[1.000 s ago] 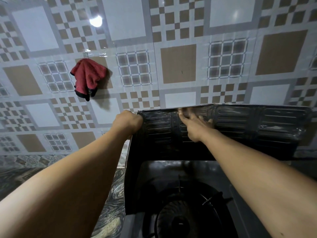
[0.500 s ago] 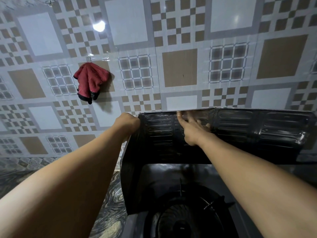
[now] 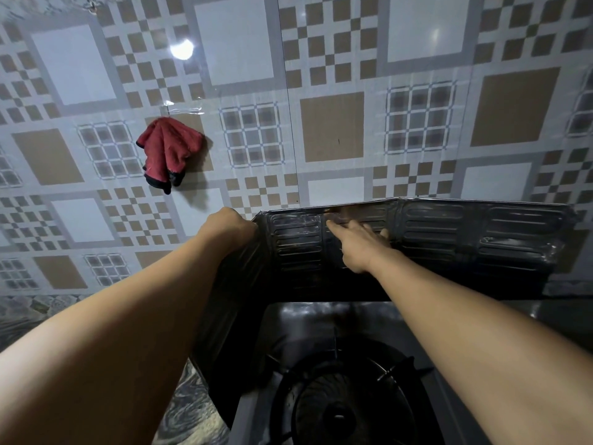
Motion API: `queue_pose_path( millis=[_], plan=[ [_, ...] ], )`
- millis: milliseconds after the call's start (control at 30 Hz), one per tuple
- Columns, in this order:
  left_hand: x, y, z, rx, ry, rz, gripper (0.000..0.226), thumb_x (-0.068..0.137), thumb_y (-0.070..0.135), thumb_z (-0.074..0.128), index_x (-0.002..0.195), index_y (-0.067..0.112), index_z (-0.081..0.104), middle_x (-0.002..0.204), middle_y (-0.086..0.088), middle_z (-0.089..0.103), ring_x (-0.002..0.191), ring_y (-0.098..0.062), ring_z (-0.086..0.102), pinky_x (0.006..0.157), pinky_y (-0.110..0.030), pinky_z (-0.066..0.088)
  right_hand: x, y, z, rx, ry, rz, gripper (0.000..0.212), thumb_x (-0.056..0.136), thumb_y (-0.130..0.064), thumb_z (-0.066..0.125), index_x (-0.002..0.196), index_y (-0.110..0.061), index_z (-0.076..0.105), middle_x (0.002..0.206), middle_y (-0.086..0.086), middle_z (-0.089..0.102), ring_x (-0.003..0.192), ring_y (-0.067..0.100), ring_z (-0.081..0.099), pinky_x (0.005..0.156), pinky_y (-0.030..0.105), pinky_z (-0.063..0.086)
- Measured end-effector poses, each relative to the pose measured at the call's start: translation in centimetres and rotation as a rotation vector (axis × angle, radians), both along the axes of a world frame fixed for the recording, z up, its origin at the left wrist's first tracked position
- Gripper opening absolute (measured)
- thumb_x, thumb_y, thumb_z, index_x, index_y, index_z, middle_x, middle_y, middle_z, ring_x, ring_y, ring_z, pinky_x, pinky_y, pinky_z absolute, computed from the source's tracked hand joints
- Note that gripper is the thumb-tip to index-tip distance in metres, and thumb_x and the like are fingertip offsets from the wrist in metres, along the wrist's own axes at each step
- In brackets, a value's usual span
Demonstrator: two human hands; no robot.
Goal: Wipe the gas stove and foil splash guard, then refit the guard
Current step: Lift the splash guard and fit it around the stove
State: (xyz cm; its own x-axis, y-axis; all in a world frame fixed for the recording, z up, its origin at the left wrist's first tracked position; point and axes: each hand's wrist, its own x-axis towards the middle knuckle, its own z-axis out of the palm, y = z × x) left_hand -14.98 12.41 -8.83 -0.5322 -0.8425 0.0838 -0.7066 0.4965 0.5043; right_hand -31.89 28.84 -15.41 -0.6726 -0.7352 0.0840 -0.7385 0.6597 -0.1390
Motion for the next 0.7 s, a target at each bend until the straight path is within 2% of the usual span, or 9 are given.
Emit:
queue_pose_path(
  millis=[133,267,400,700],
  plan=[
    [0.2,0.4,0.3,-0.033,-0.032,0.007,0.028,0.086,0.030,0.061,0.096,0.004,0.063,0.080,-0.008,0.059,0.083,-0.030,0.062,0.072,-0.036,0.050,0.3,0.4,0.2,-0.010,-0.012,-0.003,0.085,0.088,0.003,0.047,0.152,-0.041,0.013,0.155,0.007,0.025,0.140,0.032,0.026,0.111,0.062,0.016],
    [0.4,0.5,0.6,-0.085,-0.057,0.000,0.022,0.085,0.029,0.061,0.084,0.007,0.059,0.074,-0.007,0.057,0.075,-0.027,0.058,0.068,-0.035,0.047,0.6,0.9,0.6,-0.011,-0.005,-0.005,0.085,0.088,0.003,0.047,0.152,-0.041,0.013,0.154,0.007,0.026,0.140,0.031,0.026,0.111,0.061,0.016],
    [0.5,0.5,0.8,-0.112,-0.078,-0.006,0.024,0.085,0.030,0.060,0.072,0.011,0.051,0.073,-0.006,0.055,0.074,-0.027,0.057,0.067,-0.035,0.046,1.0,1.3,0.8,-0.005,-0.008,-0.011,0.086,0.087,0.006,0.046,0.152,-0.041,0.013,0.153,0.007,0.028,0.139,0.031,0.027,0.112,0.060,0.014],
    [1.4,1.3,1.2,-0.121,-0.088,-0.028,0.021,0.084,0.030,0.060,0.076,0.012,0.051,0.076,-0.006,0.055,0.081,-0.030,0.060,0.070,-0.035,0.049,2.3,1.7,1.3,0.007,-0.001,-0.019,0.085,0.088,0.006,0.045,0.152,-0.041,0.014,0.152,0.007,0.029,0.138,0.030,0.028,0.110,0.059,0.017]
  ],
)
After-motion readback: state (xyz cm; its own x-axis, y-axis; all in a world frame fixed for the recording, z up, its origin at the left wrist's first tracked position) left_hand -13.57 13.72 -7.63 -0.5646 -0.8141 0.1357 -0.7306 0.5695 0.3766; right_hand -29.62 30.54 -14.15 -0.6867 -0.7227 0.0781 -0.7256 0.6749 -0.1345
